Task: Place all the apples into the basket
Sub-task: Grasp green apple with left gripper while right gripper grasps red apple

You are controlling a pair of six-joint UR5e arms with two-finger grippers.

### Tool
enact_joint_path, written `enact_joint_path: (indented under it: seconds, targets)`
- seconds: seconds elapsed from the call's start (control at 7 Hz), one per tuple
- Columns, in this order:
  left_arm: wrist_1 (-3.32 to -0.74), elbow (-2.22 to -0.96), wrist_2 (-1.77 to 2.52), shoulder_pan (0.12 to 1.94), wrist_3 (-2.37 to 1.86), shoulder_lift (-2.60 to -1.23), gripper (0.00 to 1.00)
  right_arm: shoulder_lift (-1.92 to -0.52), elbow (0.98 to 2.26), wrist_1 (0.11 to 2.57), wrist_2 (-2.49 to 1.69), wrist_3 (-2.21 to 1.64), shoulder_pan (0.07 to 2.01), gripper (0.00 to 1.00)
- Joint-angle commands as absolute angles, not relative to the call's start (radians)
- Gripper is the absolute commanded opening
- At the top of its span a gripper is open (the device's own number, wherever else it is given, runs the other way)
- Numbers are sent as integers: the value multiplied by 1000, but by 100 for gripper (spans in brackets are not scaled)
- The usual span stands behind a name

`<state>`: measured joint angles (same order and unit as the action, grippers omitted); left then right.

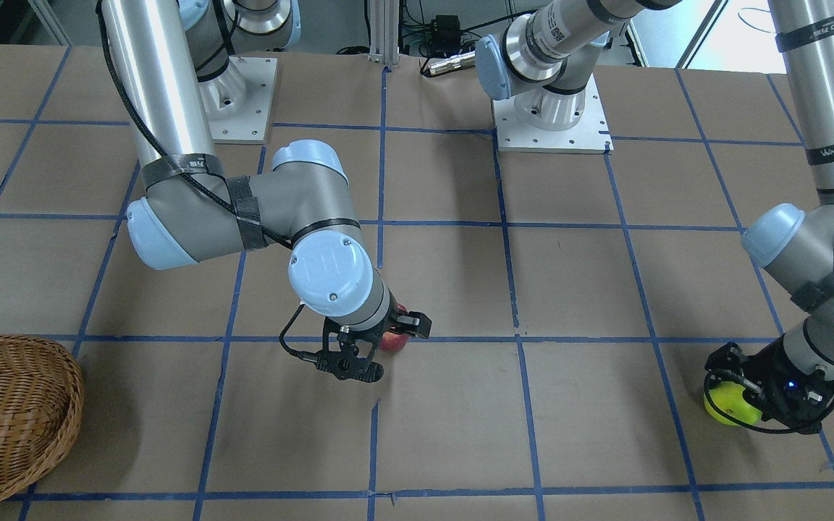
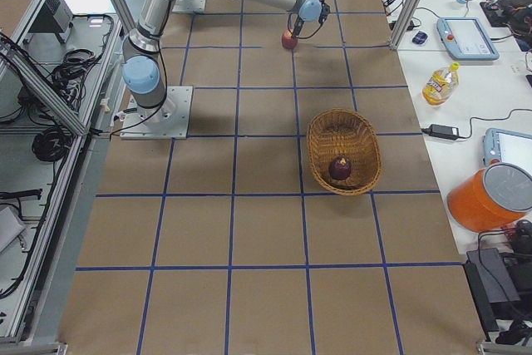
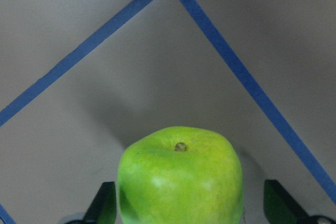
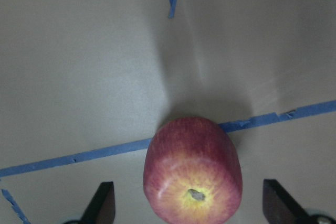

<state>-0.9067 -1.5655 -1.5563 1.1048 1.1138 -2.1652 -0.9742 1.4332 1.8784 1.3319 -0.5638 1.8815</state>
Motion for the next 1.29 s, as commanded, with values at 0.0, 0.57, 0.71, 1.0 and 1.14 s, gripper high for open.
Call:
enact_joint_path:
  seconds: [0.0,0.57,0.71,1.0,1.14]
  targets:
    - [-900,-1563,-1583,1108,1111,-2175,34,-959,1469,1914,1333,-566,1885,100]
    - [-1144,-1519,-1599,1290,775,-2054,26,-937,1505,1976,1330,-572,1893,30]
    - [-1147,-1537,-1571,1337,617,-2028,26,-942,1497,1994,1333,-575,1891,0]
    - [-1146,-1571,-1519,1457,289,-1985,26,-1006,1470,1973,1344,-562,1859,0]
    - [-1140,-1569,-1493,1521,109,-1983,27,-1056,1454,1889,1351,-557,1811,0]
